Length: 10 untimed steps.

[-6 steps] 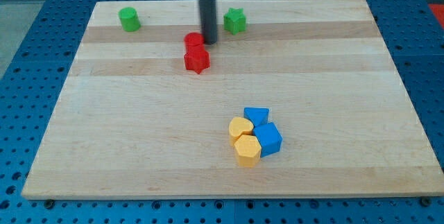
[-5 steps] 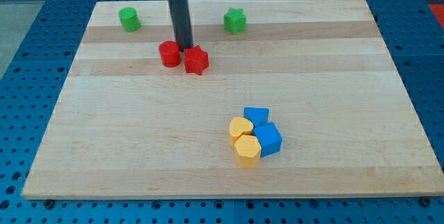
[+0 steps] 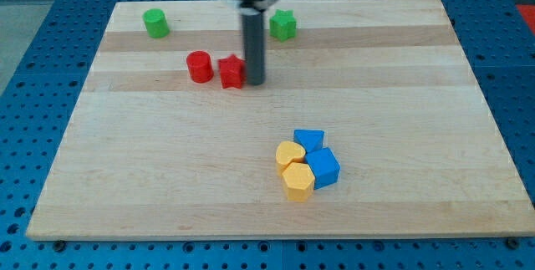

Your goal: Push the red star into the red circle

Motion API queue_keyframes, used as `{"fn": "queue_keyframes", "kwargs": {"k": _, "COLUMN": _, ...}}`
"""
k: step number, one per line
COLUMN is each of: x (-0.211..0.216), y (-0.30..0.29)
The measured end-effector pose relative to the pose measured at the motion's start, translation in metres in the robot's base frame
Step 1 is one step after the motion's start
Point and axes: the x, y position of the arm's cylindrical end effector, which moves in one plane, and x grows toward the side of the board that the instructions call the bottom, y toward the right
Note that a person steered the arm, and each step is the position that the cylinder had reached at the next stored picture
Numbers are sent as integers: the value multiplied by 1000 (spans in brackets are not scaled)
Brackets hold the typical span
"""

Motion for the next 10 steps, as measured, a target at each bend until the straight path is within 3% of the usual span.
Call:
{"fn": "queue_keyframes", "kwargs": {"k": 1, "x": 5, "y": -45}}
{"fn": "queue_keyframes", "kwargs": {"k": 3, "x": -11, "y": 4}}
{"fn": "queue_keyframes", "kwargs": {"k": 4, "x": -44, "y": 7}}
{"fn": "queue_keyframes", "kwargs": {"k": 6, "x": -41, "y": -71}}
{"fn": "queue_keyframes", "kwargs": {"k": 8, "x": -39, "y": 8}}
{"fn": "queue_keyframes", "kwargs": {"k": 10, "x": -39, "y": 16}}
